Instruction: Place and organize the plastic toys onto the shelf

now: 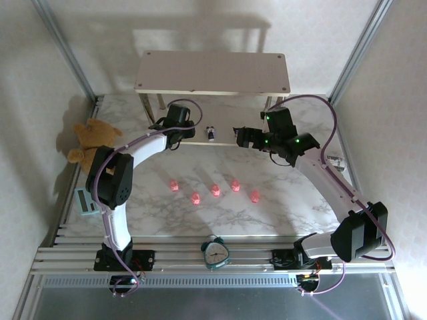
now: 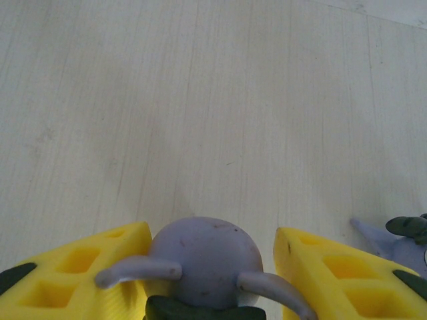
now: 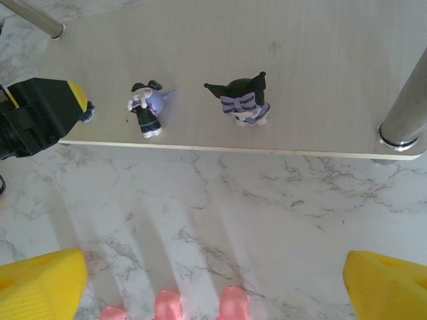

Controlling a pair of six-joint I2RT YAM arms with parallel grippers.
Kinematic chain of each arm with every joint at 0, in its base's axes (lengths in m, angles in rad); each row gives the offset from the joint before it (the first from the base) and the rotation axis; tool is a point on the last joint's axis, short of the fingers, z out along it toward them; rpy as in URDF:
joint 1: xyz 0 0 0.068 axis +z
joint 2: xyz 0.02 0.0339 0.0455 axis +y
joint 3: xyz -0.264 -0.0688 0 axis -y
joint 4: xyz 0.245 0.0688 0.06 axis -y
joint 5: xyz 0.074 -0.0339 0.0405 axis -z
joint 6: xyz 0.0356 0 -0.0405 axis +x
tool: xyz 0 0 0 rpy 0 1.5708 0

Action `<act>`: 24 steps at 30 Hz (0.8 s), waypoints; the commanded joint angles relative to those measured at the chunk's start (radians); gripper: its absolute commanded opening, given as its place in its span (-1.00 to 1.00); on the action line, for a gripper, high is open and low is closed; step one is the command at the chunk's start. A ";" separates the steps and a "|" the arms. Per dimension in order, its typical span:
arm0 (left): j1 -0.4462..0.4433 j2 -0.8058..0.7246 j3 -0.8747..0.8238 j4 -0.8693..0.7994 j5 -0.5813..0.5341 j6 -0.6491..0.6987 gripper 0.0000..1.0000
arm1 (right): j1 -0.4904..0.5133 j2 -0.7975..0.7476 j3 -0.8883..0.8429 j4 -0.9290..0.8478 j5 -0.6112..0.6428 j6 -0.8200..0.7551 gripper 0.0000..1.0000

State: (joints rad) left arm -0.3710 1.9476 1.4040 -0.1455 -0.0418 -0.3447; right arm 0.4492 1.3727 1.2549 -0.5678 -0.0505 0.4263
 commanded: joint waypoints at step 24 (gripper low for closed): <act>-0.002 -0.021 -0.026 0.009 -0.029 -0.011 0.06 | -0.006 -0.020 0.006 0.015 0.002 0.007 0.98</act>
State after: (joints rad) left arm -0.3714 1.9472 1.3975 -0.1318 -0.0490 -0.3450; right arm 0.4492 1.3724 1.2549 -0.5644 -0.0502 0.4271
